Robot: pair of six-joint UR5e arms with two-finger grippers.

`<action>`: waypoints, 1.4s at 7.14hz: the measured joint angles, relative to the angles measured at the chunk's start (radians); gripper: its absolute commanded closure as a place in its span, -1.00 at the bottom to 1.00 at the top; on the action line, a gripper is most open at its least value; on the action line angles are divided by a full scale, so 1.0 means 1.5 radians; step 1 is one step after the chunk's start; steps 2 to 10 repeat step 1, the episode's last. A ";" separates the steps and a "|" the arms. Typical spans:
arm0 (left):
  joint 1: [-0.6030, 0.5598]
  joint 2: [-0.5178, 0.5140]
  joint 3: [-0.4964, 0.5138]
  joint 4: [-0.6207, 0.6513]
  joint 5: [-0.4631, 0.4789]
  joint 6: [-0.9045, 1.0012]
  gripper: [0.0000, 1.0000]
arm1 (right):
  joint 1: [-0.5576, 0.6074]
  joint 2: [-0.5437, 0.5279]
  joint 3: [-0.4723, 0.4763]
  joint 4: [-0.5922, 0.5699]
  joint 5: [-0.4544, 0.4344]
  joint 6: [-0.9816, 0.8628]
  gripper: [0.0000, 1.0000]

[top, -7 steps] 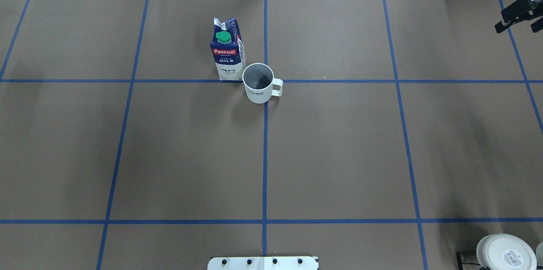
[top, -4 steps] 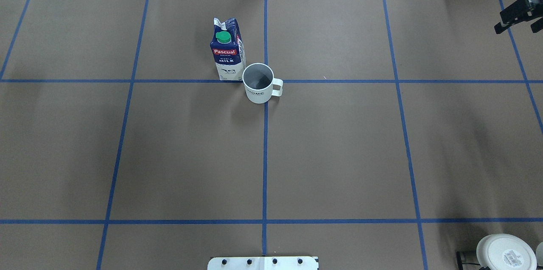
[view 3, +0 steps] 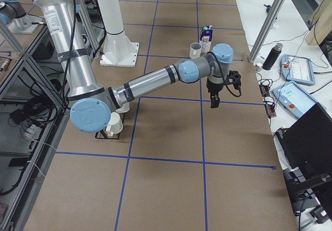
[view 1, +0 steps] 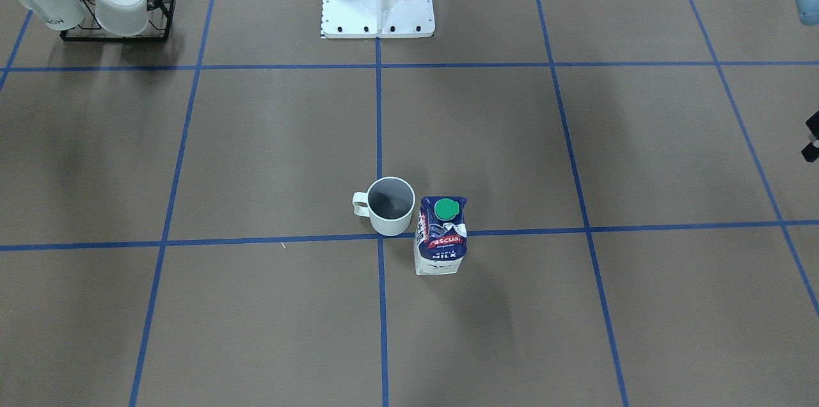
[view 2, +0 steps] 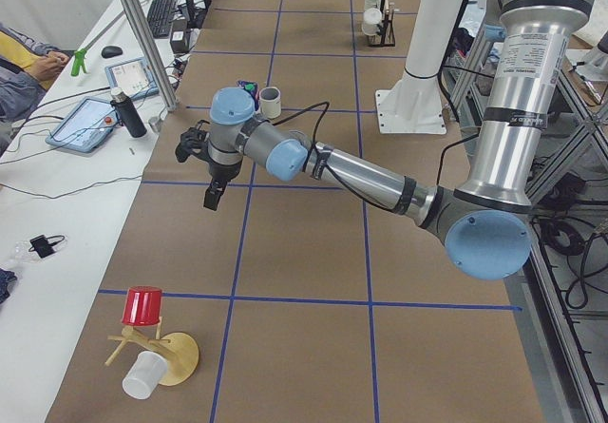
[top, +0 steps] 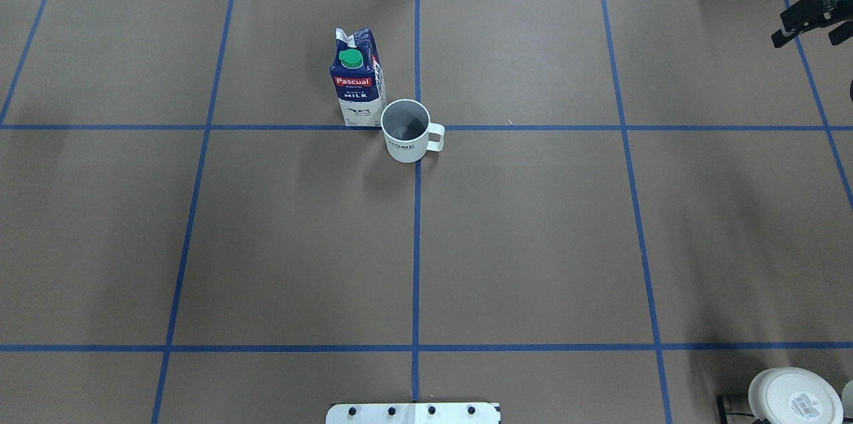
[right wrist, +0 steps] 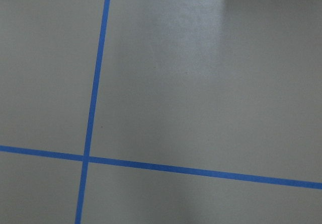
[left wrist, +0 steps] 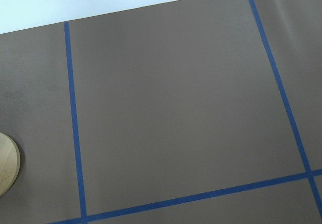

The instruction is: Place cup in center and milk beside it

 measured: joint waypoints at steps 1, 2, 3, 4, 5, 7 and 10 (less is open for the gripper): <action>0.000 0.004 -0.013 0.000 0.000 0.000 -0.97 | 0.001 -0.001 0.004 0.000 0.000 0.000 -1.00; 0.000 0.004 -0.013 0.000 0.000 0.000 -0.97 | 0.001 -0.001 0.004 0.000 0.000 0.000 -1.00; 0.000 0.004 -0.013 0.000 0.000 0.000 -0.97 | 0.001 -0.001 0.004 0.000 0.000 0.000 -1.00; 0.000 0.004 -0.013 0.000 0.000 0.000 -0.97 | 0.001 -0.001 0.004 0.000 0.000 0.000 -1.00; 0.000 0.004 -0.013 0.000 0.000 0.000 -0.97 | 0.001 -0.001 0.004 0.000 0.000 0.000 -1.00; 0.000 0.004 -0.013 0.000 0.000 0.000 -0.97 | 0.001 -0.001 0.004 0.000 0.000 0.000 -1.00; 0.000 0.004 -0.013 0.000 0.000 0.000 -0.97 | 0.001 -0.001 0.004 0.000 0.000 0.000 -1.00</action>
